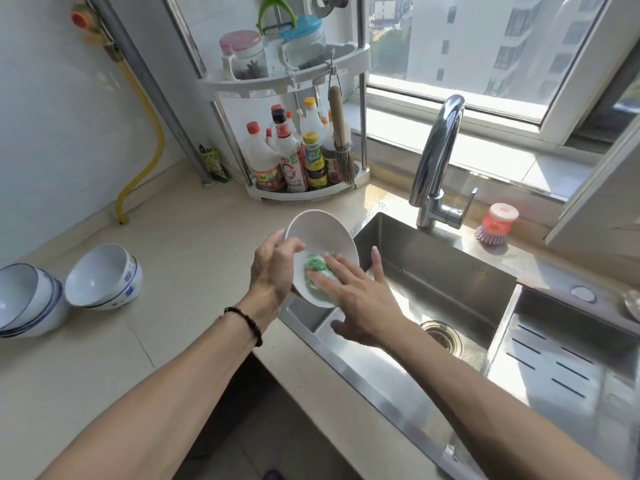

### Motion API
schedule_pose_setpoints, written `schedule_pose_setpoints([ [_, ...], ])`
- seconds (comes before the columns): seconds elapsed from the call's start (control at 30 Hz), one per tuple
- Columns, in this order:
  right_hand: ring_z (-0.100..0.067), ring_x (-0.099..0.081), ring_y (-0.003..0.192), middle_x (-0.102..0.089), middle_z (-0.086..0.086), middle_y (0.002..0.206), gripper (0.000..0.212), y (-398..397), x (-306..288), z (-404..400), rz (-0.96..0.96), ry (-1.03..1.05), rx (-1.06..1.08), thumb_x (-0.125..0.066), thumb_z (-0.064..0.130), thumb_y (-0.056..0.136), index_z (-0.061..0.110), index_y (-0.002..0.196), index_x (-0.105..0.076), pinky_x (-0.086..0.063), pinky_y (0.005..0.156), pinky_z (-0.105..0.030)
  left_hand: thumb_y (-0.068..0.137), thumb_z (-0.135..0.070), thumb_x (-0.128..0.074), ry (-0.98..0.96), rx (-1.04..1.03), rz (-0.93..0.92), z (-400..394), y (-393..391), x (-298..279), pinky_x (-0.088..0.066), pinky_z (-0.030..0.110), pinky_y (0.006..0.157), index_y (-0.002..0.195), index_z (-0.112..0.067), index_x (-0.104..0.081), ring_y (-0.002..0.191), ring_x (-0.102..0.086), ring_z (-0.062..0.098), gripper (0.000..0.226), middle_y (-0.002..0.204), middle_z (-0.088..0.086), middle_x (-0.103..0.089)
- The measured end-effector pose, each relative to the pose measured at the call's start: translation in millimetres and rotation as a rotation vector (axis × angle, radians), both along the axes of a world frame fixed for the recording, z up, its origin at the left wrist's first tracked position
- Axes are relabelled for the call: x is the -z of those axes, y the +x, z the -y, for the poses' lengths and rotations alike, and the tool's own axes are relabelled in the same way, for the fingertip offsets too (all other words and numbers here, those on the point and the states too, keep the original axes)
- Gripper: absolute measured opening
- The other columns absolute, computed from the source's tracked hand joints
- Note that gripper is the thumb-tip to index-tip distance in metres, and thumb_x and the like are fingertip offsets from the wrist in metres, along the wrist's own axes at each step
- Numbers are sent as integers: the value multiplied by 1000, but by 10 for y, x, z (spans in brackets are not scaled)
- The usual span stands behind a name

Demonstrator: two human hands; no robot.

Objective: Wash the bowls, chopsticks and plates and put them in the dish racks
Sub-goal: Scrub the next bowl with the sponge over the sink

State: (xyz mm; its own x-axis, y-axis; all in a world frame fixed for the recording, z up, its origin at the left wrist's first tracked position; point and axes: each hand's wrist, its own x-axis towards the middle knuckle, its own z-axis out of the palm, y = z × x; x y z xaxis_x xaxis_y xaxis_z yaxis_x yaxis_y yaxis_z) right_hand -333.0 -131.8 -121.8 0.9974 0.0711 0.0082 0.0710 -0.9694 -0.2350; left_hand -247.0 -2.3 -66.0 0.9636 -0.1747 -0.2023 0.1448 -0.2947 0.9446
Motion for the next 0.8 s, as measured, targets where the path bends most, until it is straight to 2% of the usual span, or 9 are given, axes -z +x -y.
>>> schedule_pose_setpoints([
  [0.13,-20,-16,152,-14,1,167,83,-20,-10,-298,-31,395,1,-70,40,83,45,153,-27,24,115,-54,71,-40,-56,49,-25,20,34,13,26,-52,44,70,82,-20,-65,84,-65,31,25,87,6,-68],
  [0.23,-22,-35,146,-33,0,161,69,-139,137,-65,143,128,-96,-74,33,86,43,145,-41,20,114,-57,87,-32,-56,184,235,-183,-113,159,-143,-46,26,50,98,-12,-66,72,-62,28,25,88,13,-63],
  [0.3,-28,-50,135,-49,-7,151,63,-158,185,58,239,-48,-119,-79,21,80,35,136,-53,3,116,-63,87,-37,-56,210,347,-304,-193,219,-238,-47,24,48,114,-9,-62,76,-64,30,39,95,18,-64],
  [0.37,-32,-60,121,-60,-13,138,56,-116,209,44,358,-95,-108,-80,14,76,29,126,-62,-13,117,-66,83,-42,-60,67,349,-353,-223,215,-207,-53,32,61,123,-13,-60,89,-66,33,50,110,22,-67],
  [0.43,-33,-66,100,-69,-12,119,43,-51,113,-49,478,-49,-54,-82,17,75,26,115,-69,-28,114,-64,82,-34,-67,-185,296,-300,-222,107,-51,-58,39,72,132,-14,-55,102,-67,34,55,124,21,-65],
  [0.53,-29,-67,84,-74,-3,101,28,45,-73,-316,446,240,146,-82,21,78,24,104,-73,-42,97,-52,77,-30,-68,-334,151,-112,-94,-125,147,-55,36,71,127,-18,-54,100,-68,31,53,118,12,-66],
  [0.63,-28,-65,95,-70,1,113,34,10,-92,-440,386,369,157,-75,26,81,32,114,-67,-43,94,-49,72,-29,-58,-291,-48,7,19,-126,58,-47,33,58,89,-9,-58,78,-60,26,26,86,8,-62],
  [0.73,-28,-60,121,-59,-4,140,66,-17,17,-102,342,51,14,-84,36,72,35,132,-58,-33,106,-72,69,-28,-55,-233,-21,45,-43,0,-30,-45,28,51,84,4,-58,70,-60,23,36,78,12,-59],
  [0.8,-27,-46,138,-47,-7,152,75,-7,-60,-27,231,-15,37,-84,35,70,34,139,-54,-12,114,-73,68,-32,-55,-164,-53,85,-29,7,-14,-45,33,56,78,-3,-61,71,-60,25,31,75,7,-61],
])
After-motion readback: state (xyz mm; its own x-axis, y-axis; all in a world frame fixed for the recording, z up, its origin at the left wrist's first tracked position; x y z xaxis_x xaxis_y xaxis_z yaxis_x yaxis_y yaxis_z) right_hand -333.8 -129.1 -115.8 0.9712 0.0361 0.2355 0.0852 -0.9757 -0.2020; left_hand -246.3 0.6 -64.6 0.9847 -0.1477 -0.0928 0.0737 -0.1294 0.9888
